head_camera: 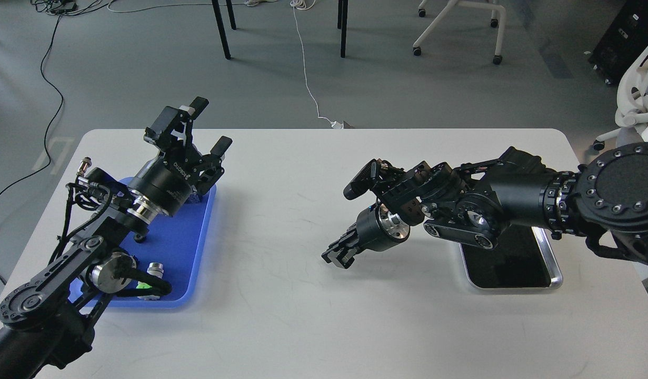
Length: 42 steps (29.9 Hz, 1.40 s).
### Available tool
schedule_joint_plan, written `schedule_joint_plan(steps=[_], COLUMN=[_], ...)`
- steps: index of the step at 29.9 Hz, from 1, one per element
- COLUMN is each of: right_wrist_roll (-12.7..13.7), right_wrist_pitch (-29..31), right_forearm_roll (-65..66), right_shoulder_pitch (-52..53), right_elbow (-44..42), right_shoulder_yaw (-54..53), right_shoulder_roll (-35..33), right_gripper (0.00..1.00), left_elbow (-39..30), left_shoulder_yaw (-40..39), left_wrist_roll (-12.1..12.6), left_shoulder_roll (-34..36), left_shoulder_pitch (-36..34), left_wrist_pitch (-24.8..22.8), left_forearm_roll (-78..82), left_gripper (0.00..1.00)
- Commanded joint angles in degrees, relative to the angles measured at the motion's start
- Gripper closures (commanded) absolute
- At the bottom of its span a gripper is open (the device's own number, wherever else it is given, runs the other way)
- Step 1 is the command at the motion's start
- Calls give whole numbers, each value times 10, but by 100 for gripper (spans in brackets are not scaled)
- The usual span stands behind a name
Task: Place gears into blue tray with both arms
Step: 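Carry the second black part to the table centre and release it, then retract the right arm and reach the left gripper toward the part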
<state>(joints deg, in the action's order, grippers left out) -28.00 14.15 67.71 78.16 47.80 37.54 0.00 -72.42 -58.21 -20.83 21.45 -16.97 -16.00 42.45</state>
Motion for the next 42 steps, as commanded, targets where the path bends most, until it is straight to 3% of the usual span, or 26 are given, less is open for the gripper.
schedule_joint_plan(steps=[1, 3, 7, 11, 13, 20, 24, 28, 33, 35, 36, 42], right_wrist_roll=[0, 0, 0, 0, 0, 0, 0, 0, 0, 0, 0, 0], right_wrist_pitch=[-4, -4, -4, -4, -4, -2, 2, 4, 36, 36, 82, 104], right_forearm_roll=[-6, -6, -8, -38, -63, -179, -319, -431, -539, -539, -601, -701], right_shoulder_pitch=[0, 1, 1, 2, 7, -5, -62, -155, -289, -289, -356, -426], right_elbow=[2, 2, 2, 3, 3, 28, 73, 96, 85, 85, 53, 32], right_shoulder_yaw=[0, 1, -3, -25, -52, -177, -261, -364, -508, -508, -581, -657], right_shoulder_roll=[0, 0, 0, 0, -3, -129, -219, -289, -322, -322, -319, -315], right_gripper=[52, 41, 31, 7, 5, 3, 3, 3, 3, 3, 3, 3], left_elbow=[-1, -1, -1, -1, -1, -1, -1, -1, -1, -1, 3, 7], left_shoulder_yaw=[0, 0, 0, 0, 0, 1, 3, 12, 38, 38, 82, 221], left_wrist_roll=[0, 0, 0, 0, -2, -14, -58, -69, -72, -72, -72, -72], left_shoulder_roll=[0, 1, 1, 1, 1, 3, 5, 10, 11, 11, 11, 25], left_shoulder_pitch=[0, 2, 2, 2, 2, 2, -1, -11, -39, -39, -76, -169], left_wrist_pitch=[0, 0, 0, 0, 0, 1, -2, -16, -35, -35, -49, -48], left_forearm_roll=[0, 0, 0, 0, 0, 1, 4, 11, 141, 142, 268, 497], left_gripper=[2, 2, 2, 2, 2, 2, 2, 2, 2, 2, 2, 2])
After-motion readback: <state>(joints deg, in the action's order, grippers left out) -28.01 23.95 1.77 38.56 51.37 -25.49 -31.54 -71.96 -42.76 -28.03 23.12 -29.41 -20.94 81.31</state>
